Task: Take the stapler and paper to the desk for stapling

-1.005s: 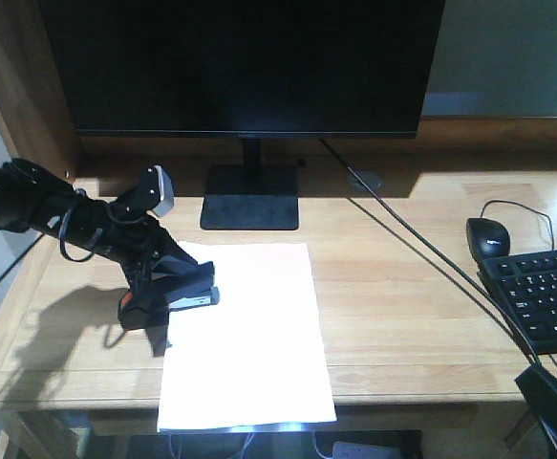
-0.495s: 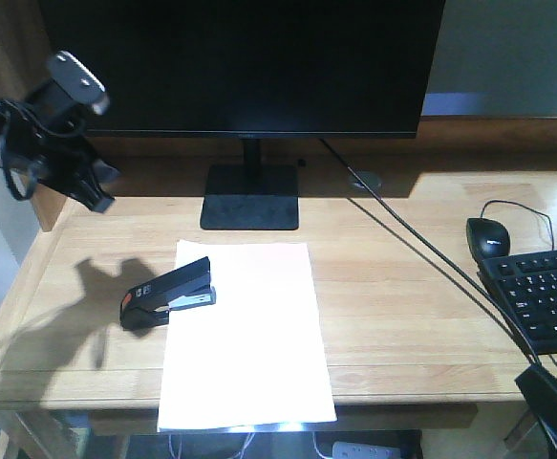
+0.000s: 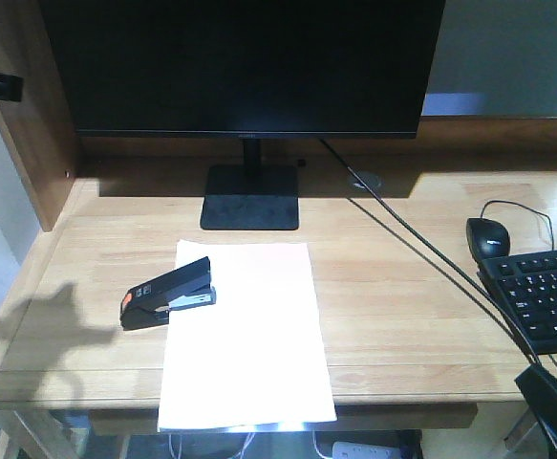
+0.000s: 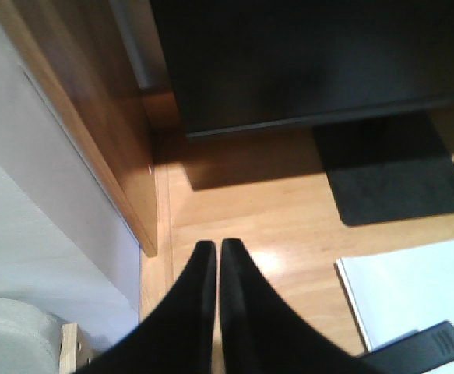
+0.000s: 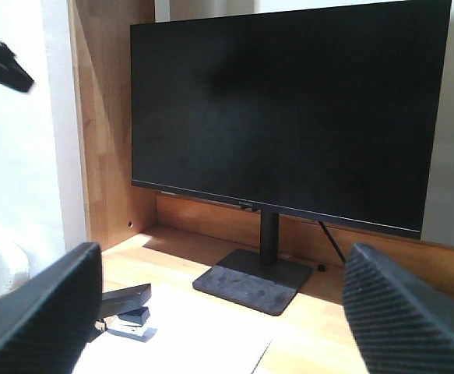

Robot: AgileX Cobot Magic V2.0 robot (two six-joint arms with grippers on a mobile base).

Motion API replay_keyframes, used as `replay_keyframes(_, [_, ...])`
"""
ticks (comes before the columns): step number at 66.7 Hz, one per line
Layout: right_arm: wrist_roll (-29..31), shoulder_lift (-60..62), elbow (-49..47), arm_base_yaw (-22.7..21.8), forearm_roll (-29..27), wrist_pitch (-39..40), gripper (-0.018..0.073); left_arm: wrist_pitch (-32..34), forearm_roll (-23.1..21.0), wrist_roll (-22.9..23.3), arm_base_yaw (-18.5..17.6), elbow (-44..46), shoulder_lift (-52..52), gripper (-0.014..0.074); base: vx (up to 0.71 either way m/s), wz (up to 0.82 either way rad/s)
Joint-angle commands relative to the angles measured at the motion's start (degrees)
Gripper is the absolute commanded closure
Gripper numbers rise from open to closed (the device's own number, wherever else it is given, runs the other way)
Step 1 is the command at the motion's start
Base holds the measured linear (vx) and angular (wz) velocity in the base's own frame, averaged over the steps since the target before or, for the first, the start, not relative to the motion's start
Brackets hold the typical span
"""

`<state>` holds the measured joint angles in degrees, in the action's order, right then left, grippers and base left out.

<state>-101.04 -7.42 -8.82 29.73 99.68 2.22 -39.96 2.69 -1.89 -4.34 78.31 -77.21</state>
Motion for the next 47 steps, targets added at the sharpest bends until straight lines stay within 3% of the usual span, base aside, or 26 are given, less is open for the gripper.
replay_keyframes(1, [0.66, -0.55, -1.58, -0.17, 3.07, -1.19, -0.0032, 7.70, 0.38, 1.89, 0.03, -2.88, 5.69, 0.0603, 0.00, 0.00])
replay_keyframes(20, [0.66, -0.55, -1.58, -0.17, 3.07, -1.19, -0.0032, 23.98, 0.03, 1.89, -0.01, -27.72, 25.11, 0.0603, 0.00, 0.00])
replay_keyframes(47, [0.66, -0.55, -1.58, -0.17, 3.07, -1.19, -0.0032, 31.81, -0.02, 3.09, -0.01, -57.43, 52.64, 0.0603, 0.00, 0.00])
